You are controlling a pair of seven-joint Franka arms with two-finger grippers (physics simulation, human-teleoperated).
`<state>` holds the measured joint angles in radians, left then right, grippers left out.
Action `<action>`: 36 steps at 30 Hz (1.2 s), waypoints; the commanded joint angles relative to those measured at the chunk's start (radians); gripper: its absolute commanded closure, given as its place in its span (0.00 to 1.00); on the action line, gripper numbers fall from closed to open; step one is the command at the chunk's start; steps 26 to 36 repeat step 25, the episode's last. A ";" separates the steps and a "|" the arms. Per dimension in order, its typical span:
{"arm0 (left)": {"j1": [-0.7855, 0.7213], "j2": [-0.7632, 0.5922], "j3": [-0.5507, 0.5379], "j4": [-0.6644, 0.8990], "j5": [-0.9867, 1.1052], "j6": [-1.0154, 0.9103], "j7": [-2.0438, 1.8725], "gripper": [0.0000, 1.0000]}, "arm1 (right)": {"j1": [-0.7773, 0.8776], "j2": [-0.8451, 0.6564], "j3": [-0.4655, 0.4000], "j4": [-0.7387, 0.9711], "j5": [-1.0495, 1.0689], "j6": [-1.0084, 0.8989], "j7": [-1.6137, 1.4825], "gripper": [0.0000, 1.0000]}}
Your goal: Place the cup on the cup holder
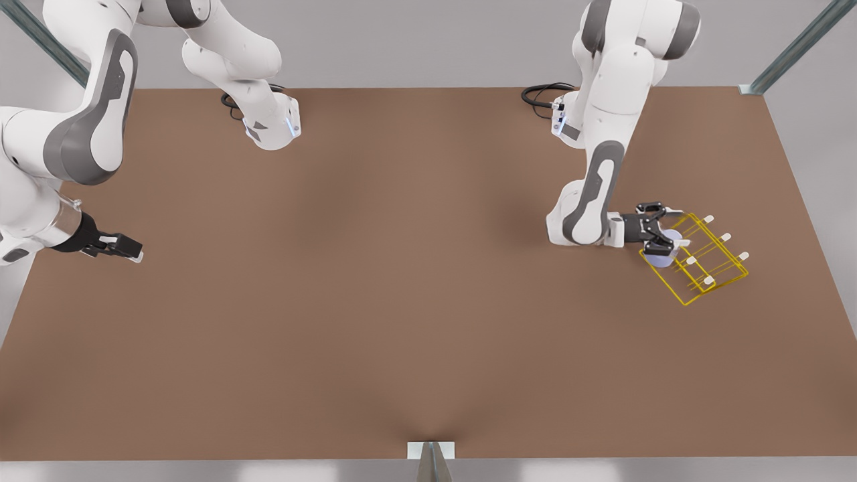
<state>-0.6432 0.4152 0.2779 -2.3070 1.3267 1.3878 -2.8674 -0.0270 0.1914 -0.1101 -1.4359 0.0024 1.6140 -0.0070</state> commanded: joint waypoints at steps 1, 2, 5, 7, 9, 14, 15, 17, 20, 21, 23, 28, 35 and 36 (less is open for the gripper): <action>-0.075 -0.048 -0.026 -0.009 -0.185 -0.006 0.183 0.00 | -0.001 -0.001 0.000 0.002 0.001 -0.002 -0.001 0.00; -0.084 -0.137 -0.100 0.008 -0.308 0.002 0.301 0.00 | -0.001 -0.001 0.000 0.002 0.001 -0.002 -0.001 0.00; -0.065 -0.217 -0.152 0.474 -0.883 0.045 0.929 0.00 | -0.001 0.000 0.000 0.003 0.001 0.003 -0.001 0.00; 0.053 -0.225 -0.146 0.643 -1.130 0.102 1.373 0.00 | -0.002 0.002 0.000 0.003 0.001 0.003 -0.001 0.00; 0.183 -0.263 -0.114 0.683 -1.340 0.120 1.937 0.00 | -0.001 0.010 0.000 0.005 0.001 0.004 0.001 0.00; 0.192 -0.121 0.096 0.882 -1.604 0.050 2.702 0.00 | 0.001 0.010 0.000 0.005 0.001 0.004 0.002 0.00; 0.192 -0.118 0.098 0.882 -1.595 0.062 2.752 0.00 | 0.001 0.010 0.000 0.005 0.001 0.004 0.002 0.00; 0.191 -0.099 0.093 0.893 -1.606 0.070 2.760 0.00 | 0.001 0.013 0.000 0.006 0.001 0.004 0.002 0.00; 0.192 -0.093 0.084 0.893 -1.604 0.068 2.760 0.00 | 0.001 0.016 0.000 0.008 0.002 0.004 0.002 0.00; 0.192 -0.090 0.083 0.893 -1.604 0.068 2.762 0.00 | -0.001 0.016 0.000 0.008 0.002 0.004 0.001 0.00; 0.192 -0.076 0.083 0.893 -1.604 0.068 2.762 0.00 | -0.001 0.016 0.000 0.008 0.002 0.004 0.001 0.00; 0.192 -0.070 0.083 0.893 -1.604 0.070 2.762 0.00 | -0.001 0.016 0.000 0.008 0.001 0.004 0.001 0.00; 0.192 -0.070 0.083 0.893 -1.604 0.070 2.762 0.00 | -0.001 0.016 0.000 0.008 0.001 0.004 0.001 0.00; 0.192 -0.070 0.083 0.893 -1.604 0.070 2.762 0.00 | -0.001 0.016 0.000 0.008 0.001 0.004 0.001 0.00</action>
